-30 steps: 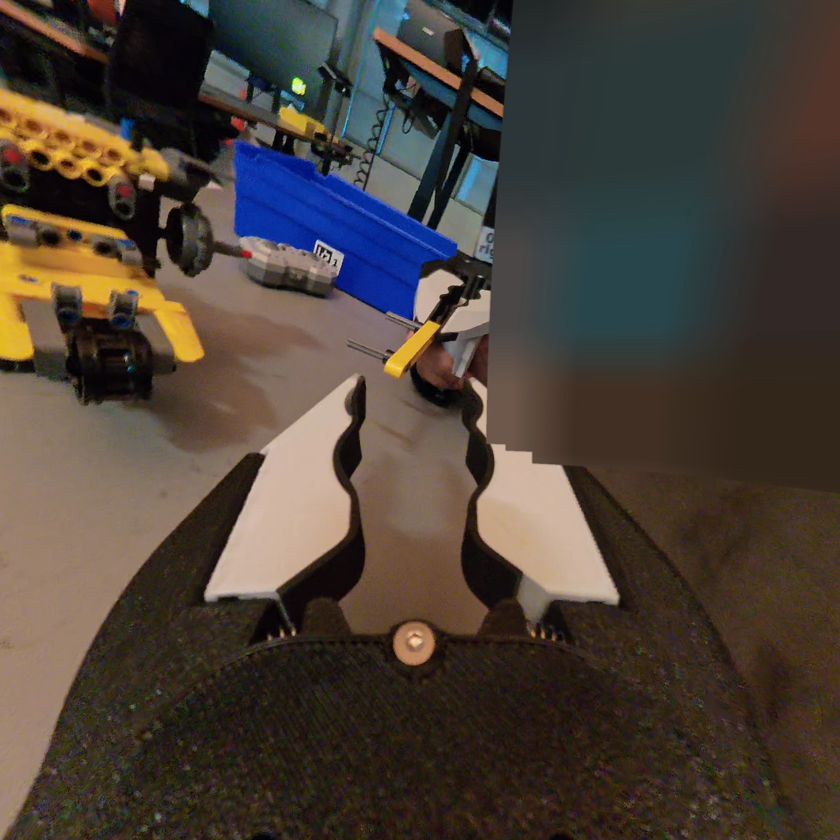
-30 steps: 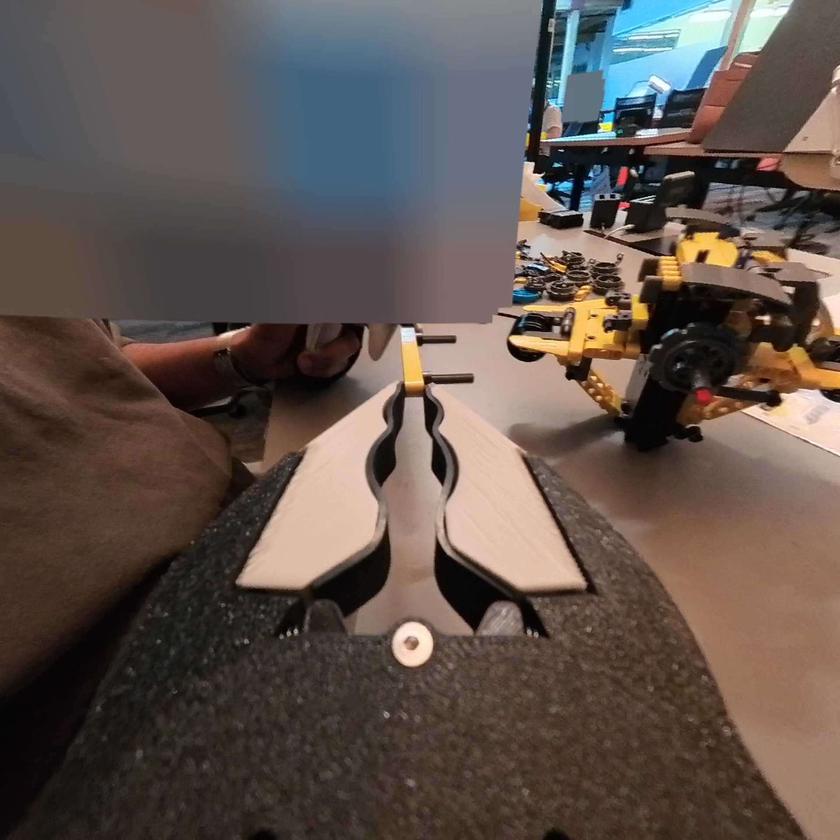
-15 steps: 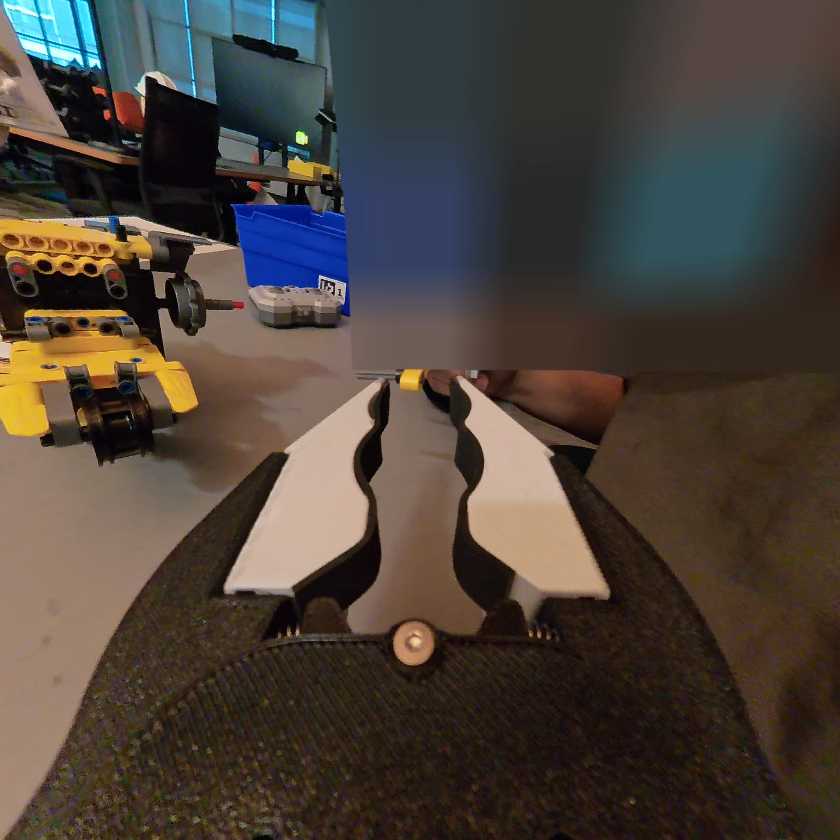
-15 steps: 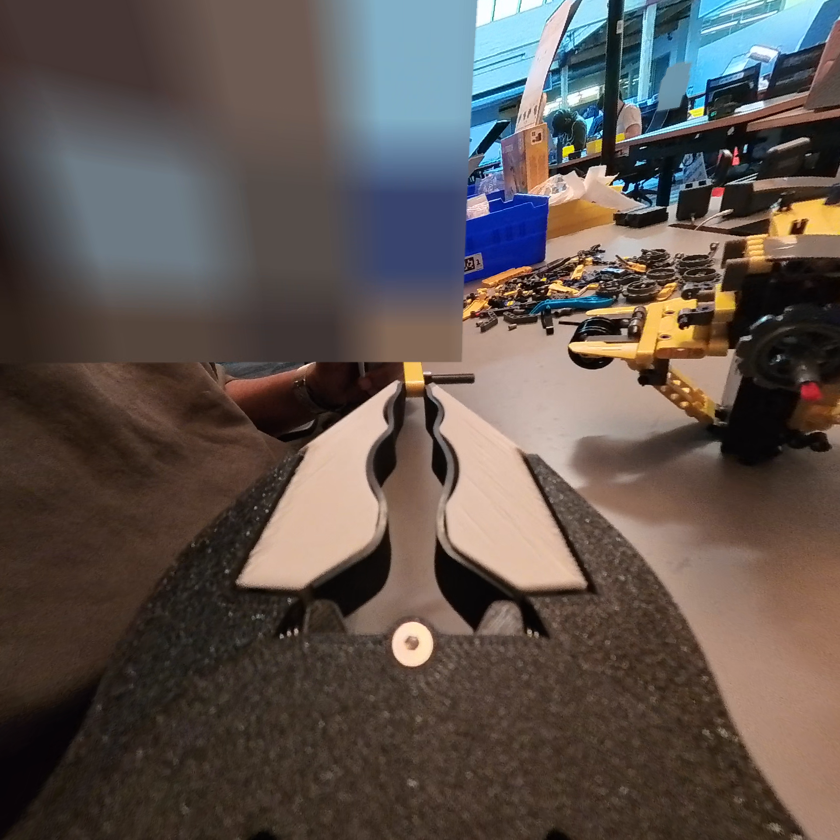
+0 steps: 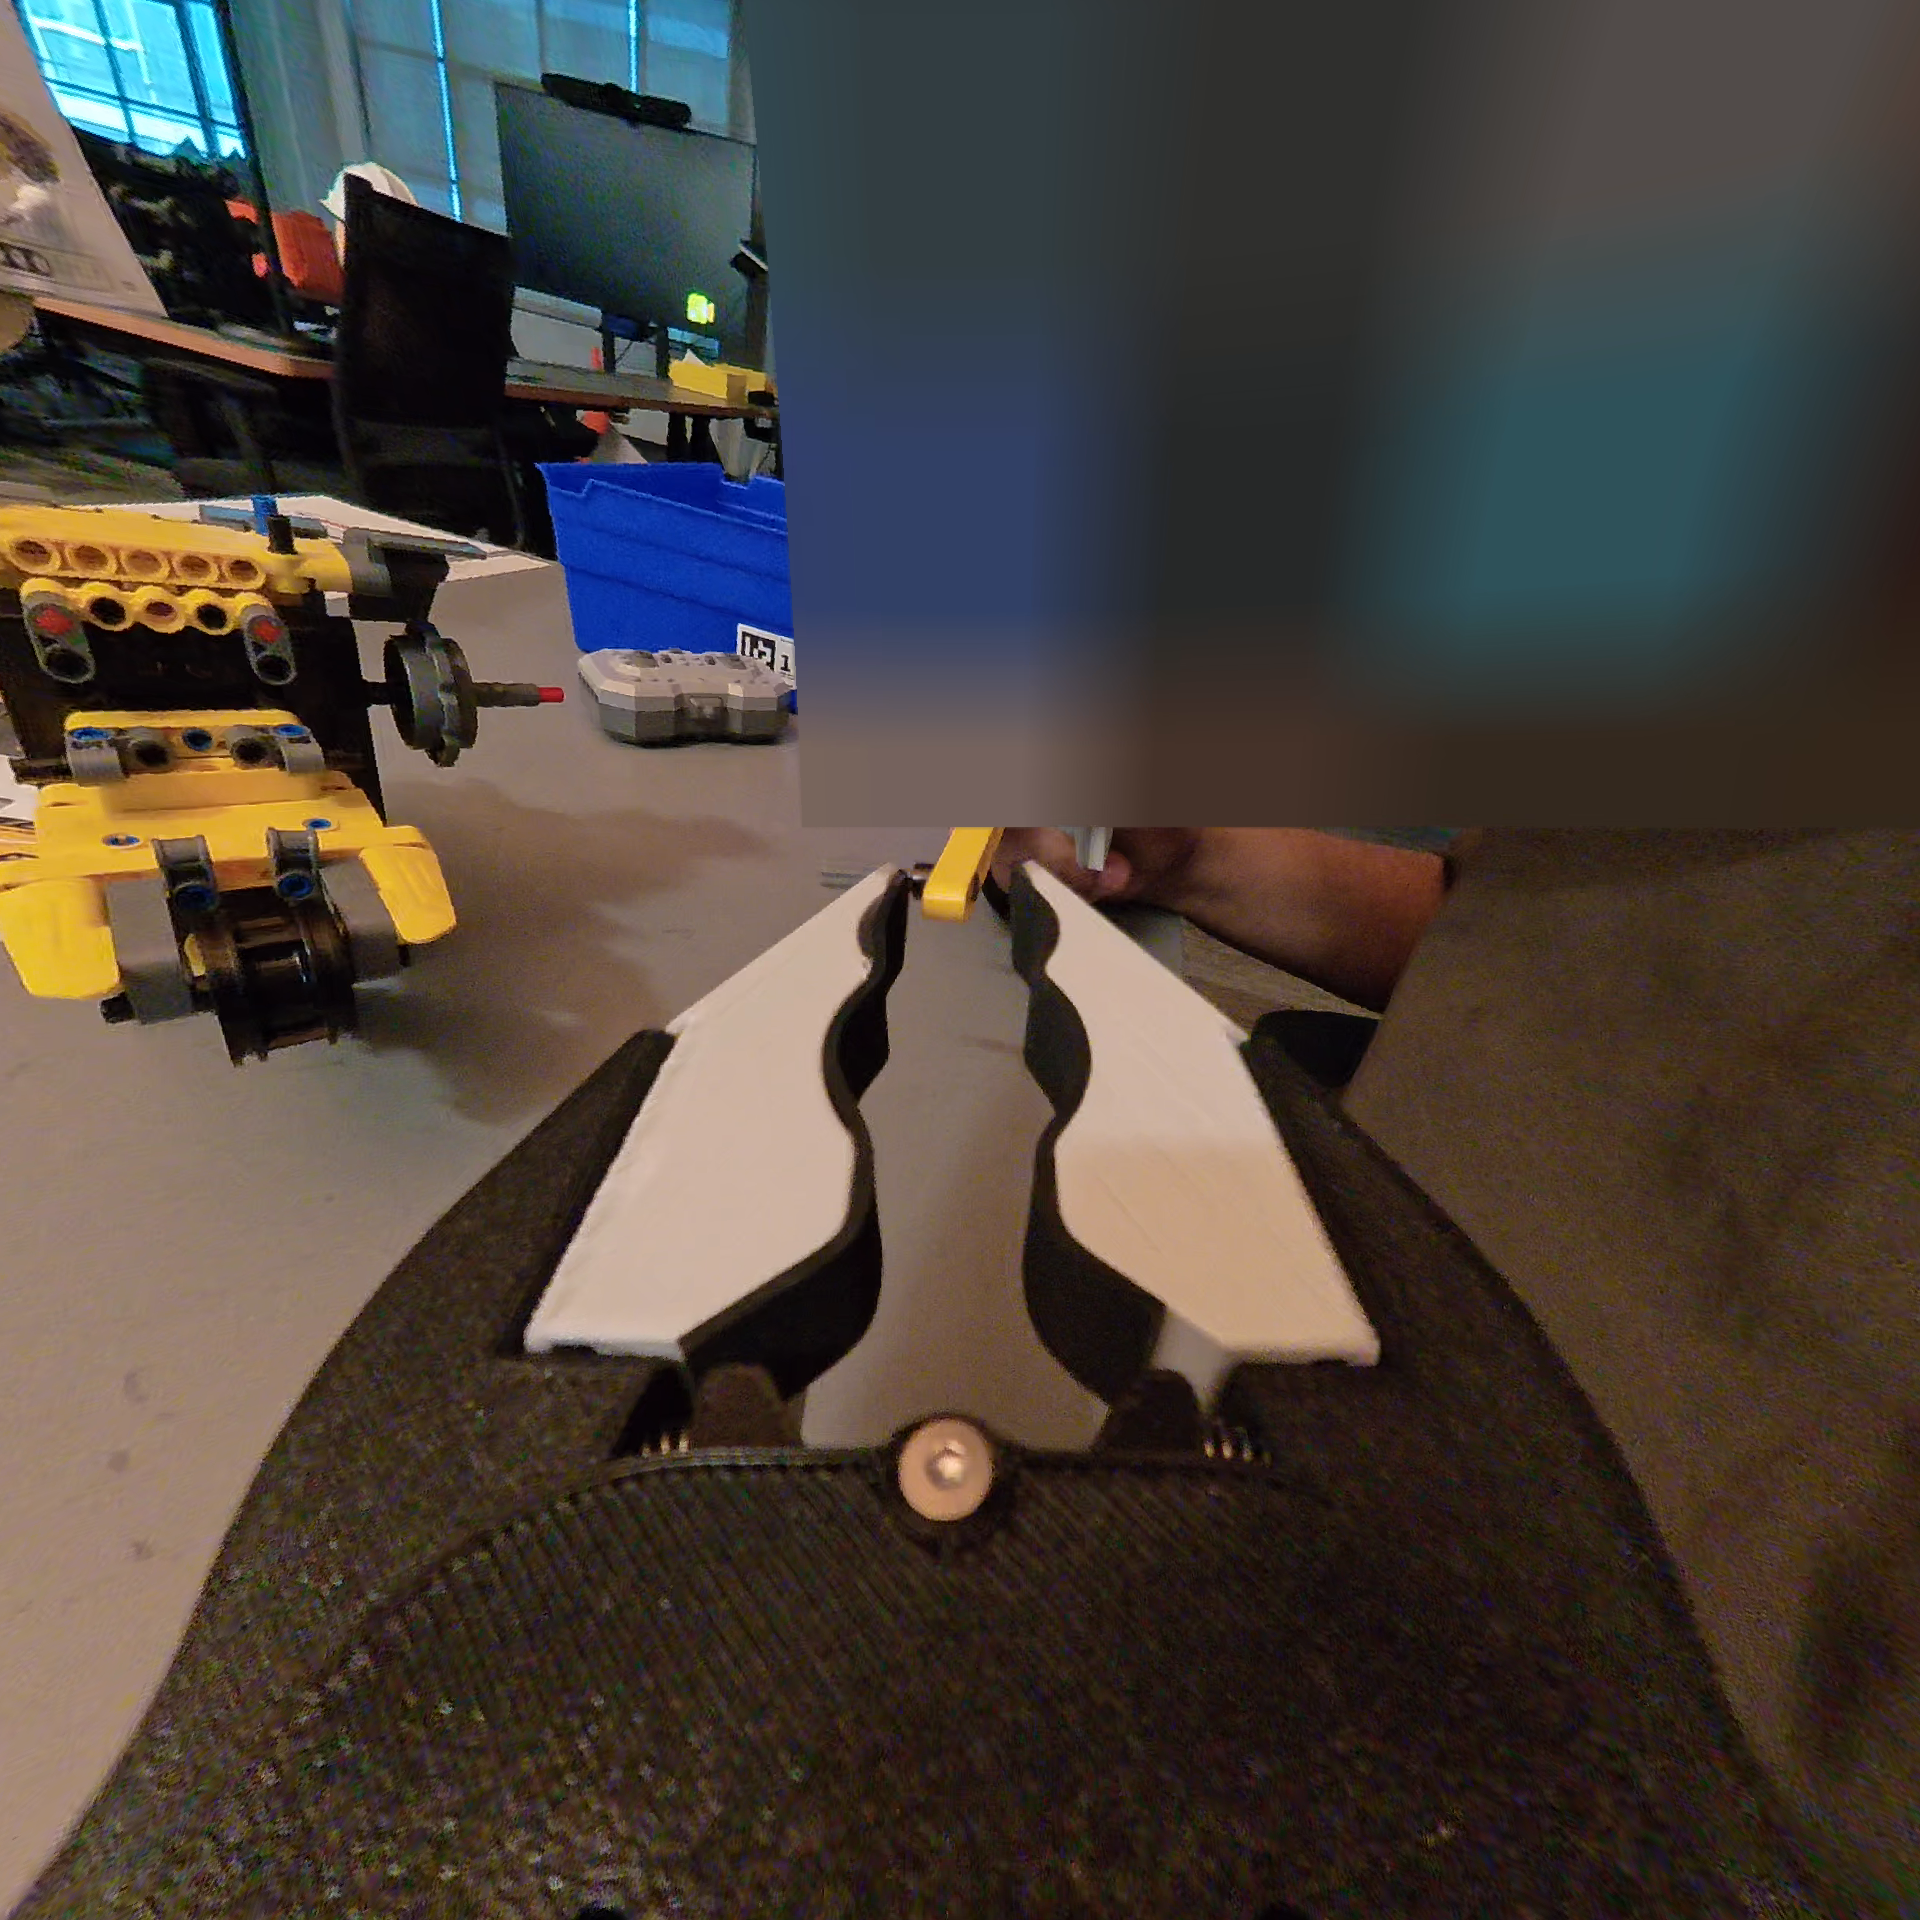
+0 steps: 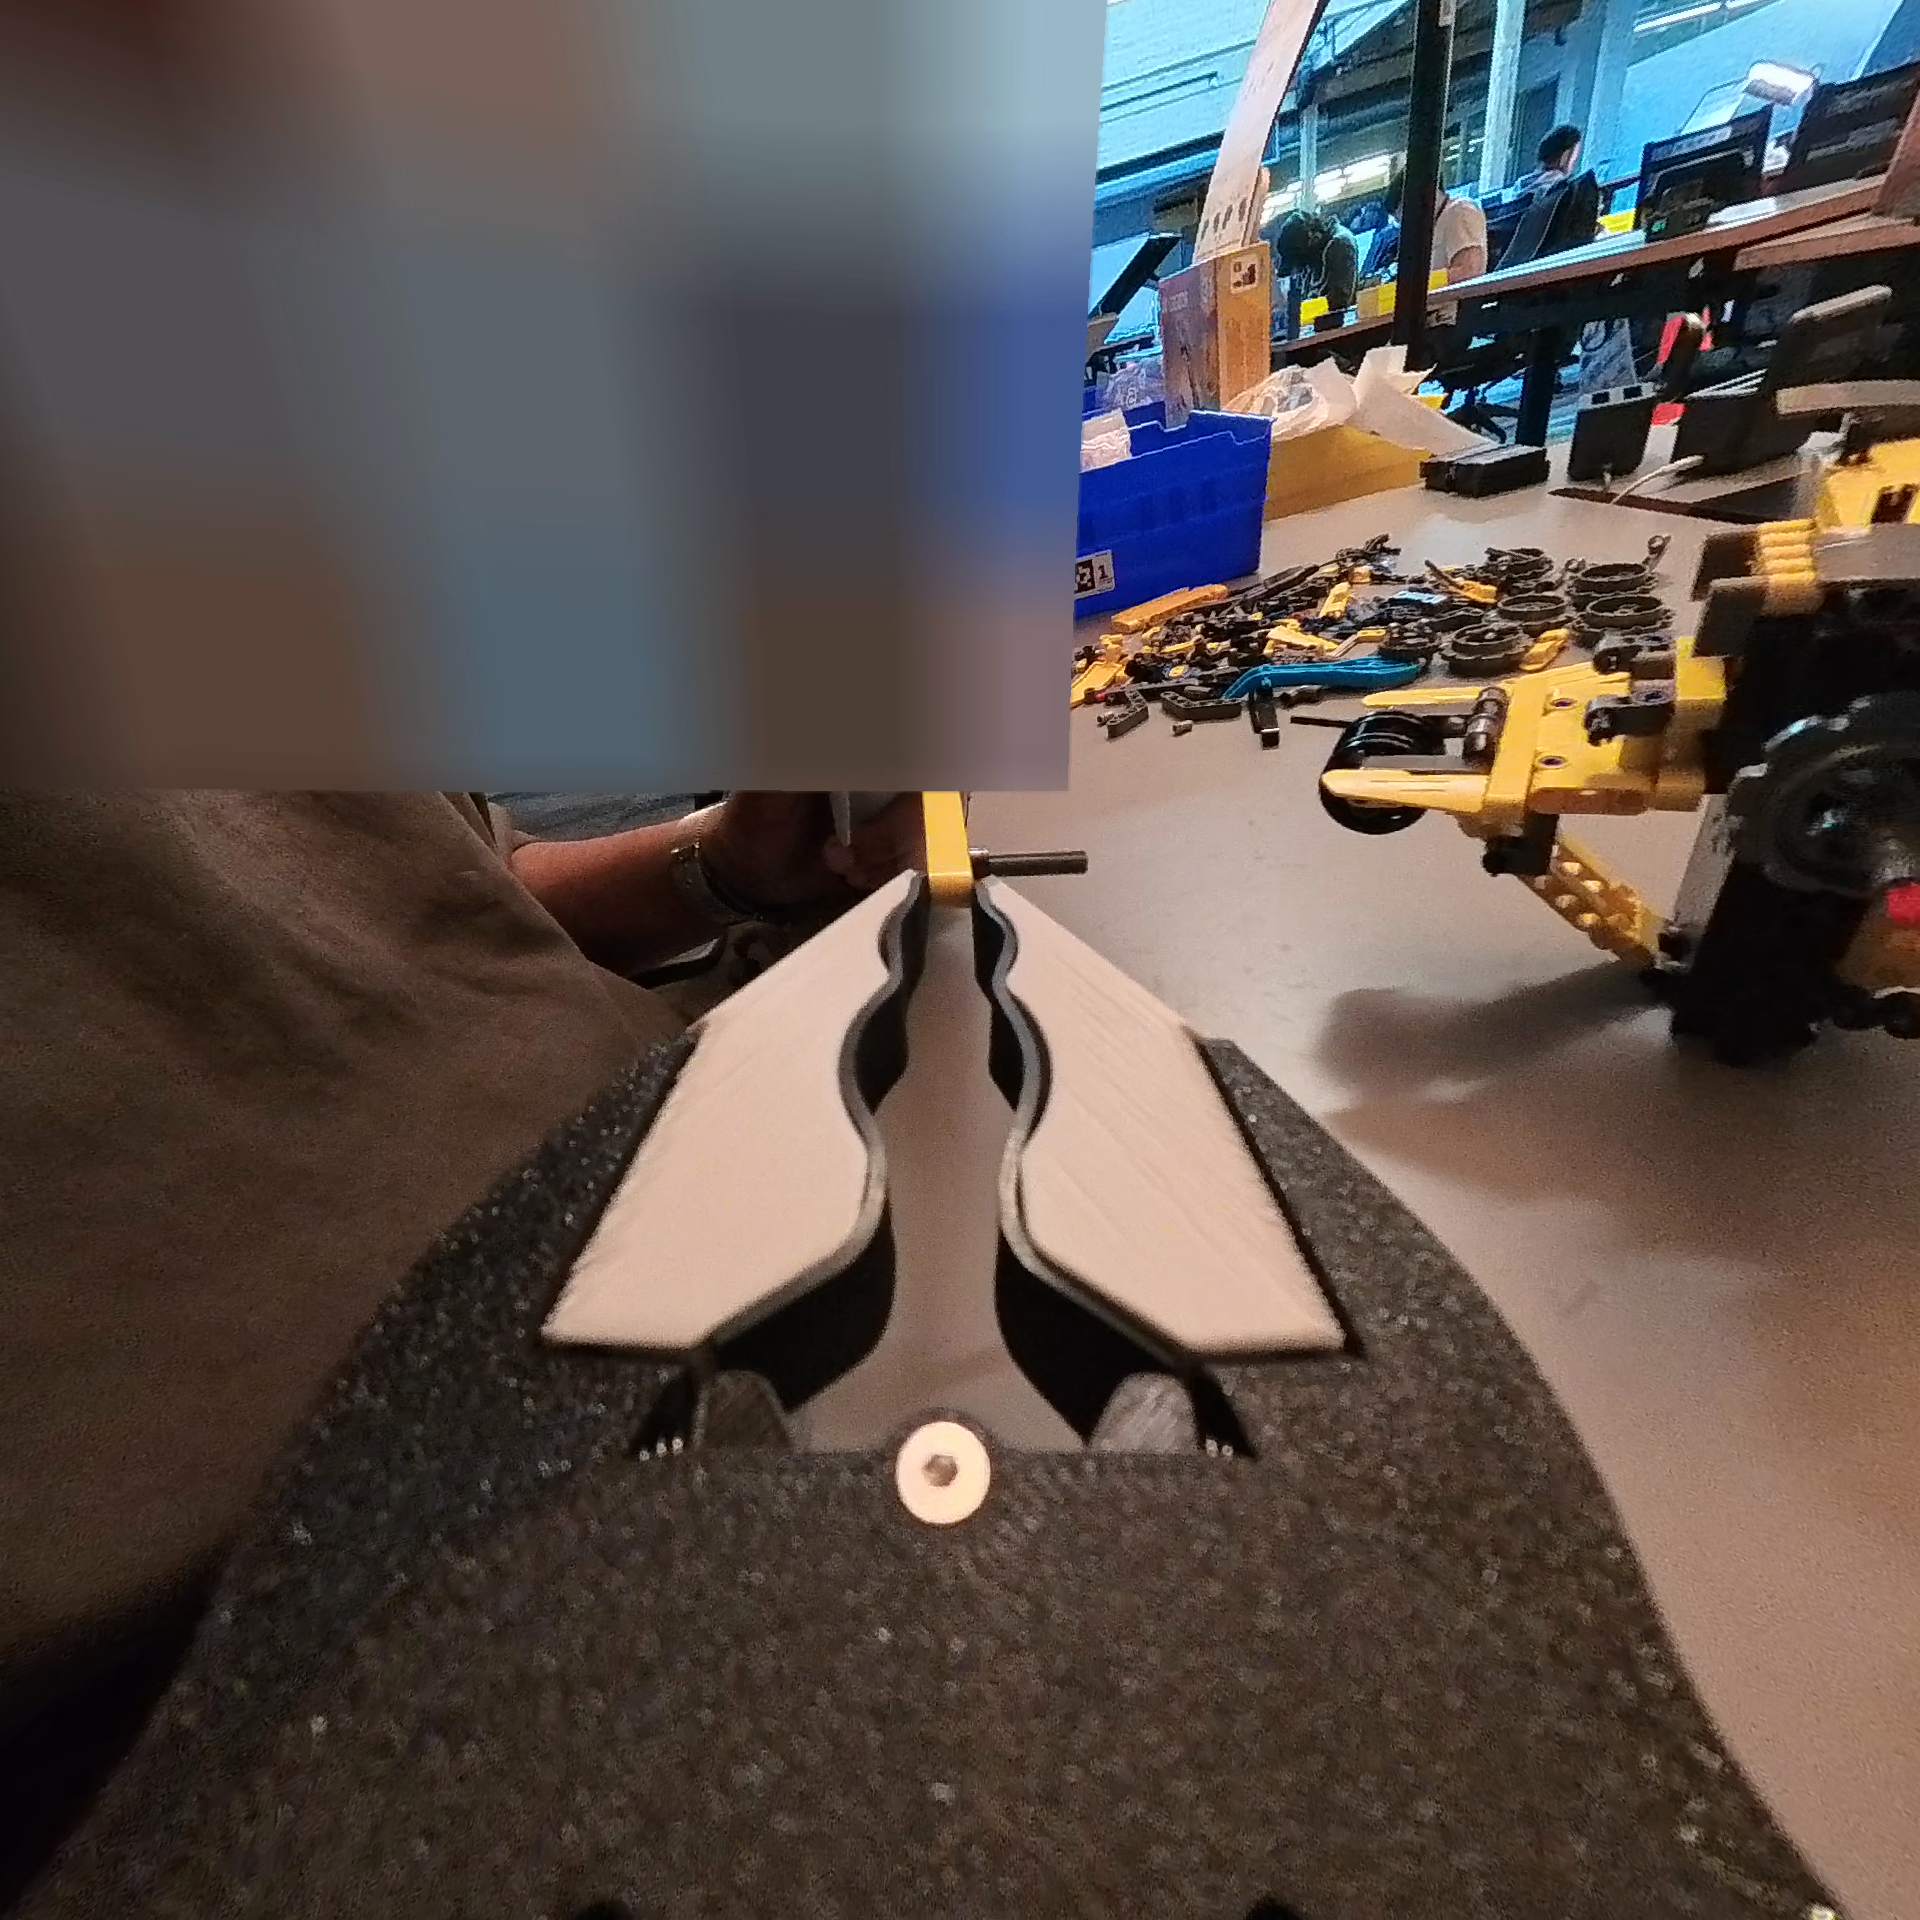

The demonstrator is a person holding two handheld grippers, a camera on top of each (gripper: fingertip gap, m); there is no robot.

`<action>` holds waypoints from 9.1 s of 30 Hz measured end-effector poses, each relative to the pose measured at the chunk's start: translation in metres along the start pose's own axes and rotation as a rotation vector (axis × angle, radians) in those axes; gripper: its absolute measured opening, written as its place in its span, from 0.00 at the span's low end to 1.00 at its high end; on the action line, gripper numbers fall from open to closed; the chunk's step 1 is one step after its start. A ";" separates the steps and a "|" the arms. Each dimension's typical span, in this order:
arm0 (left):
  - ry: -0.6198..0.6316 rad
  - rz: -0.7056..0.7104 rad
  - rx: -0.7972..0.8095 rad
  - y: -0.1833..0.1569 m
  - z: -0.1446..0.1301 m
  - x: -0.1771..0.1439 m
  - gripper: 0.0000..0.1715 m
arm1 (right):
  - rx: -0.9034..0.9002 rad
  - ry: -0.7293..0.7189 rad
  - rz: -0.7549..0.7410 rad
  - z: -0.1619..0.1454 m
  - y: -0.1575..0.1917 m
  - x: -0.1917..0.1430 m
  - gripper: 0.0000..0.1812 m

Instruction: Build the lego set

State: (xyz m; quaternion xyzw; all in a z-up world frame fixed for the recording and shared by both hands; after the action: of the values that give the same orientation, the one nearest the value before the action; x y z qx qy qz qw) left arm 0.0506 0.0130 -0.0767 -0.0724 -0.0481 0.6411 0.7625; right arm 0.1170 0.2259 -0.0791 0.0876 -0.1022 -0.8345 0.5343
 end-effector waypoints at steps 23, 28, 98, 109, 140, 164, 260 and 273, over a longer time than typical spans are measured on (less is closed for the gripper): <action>0.026 0.030 0.038 -0.001 -0.001 0.001 0.05 | -0.001 0.000 0.000 0.000 0.000 0.000 0.04; 0.035 0.040 0.052 -0.001 -0.001 0.001 0.05 | 0.000 0.000 -0.001 0.000 0.000 0.000 0.04; 0.383 0.118 -0.182 0.014 -0.024 0.025 0.13 | -0.715 0.596 -0.455 -0.049 0.017 0.004 0.11; 0.457 0.136 -0.189 0.014 -0.029 0.030 0.13 | -0.388 0.690 -0.359 -0.049 0.005 0.015 0.05; 0.528 0.113 -0.207 0.013 -0.036 0.035 0.01 | -0.940 0.585 -0.463 -0.054 0.014 0.017 0.09; 0.678 0.135 0.007 0.003 -0.045 0.065 0.12 | -0.199 0.562 -0.390 -0.037 0.004 0.019 0.11; 0.584 0.185 0.114 -0.019 -0.039 0.030 0.10 | -0.310 0.504 -0.179 -0.031 0.009 0.023 0.17; 0.575 0.192 0.093 -0.021 -0.039 0.030 0.05 | -0.454 0.588 -0.188 -0.039 0.022 0.047 0.16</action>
State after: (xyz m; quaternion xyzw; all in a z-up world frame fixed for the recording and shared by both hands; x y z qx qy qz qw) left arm 0.0823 0.0377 -0.1124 -0.2201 0.2063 0.6650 0.6832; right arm 0.1271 0.1707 -0.1128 0.2117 0.2512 -0.8204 0.4680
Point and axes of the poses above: each gripper's, where its closed fingertips meet, x out along the fingers, z out of its top, y = z × x across the jaws, the point moved 9 cm from there along -x, back along the fingers, and after that the axes turned 2 degrees about x, right-handed, at the moved point
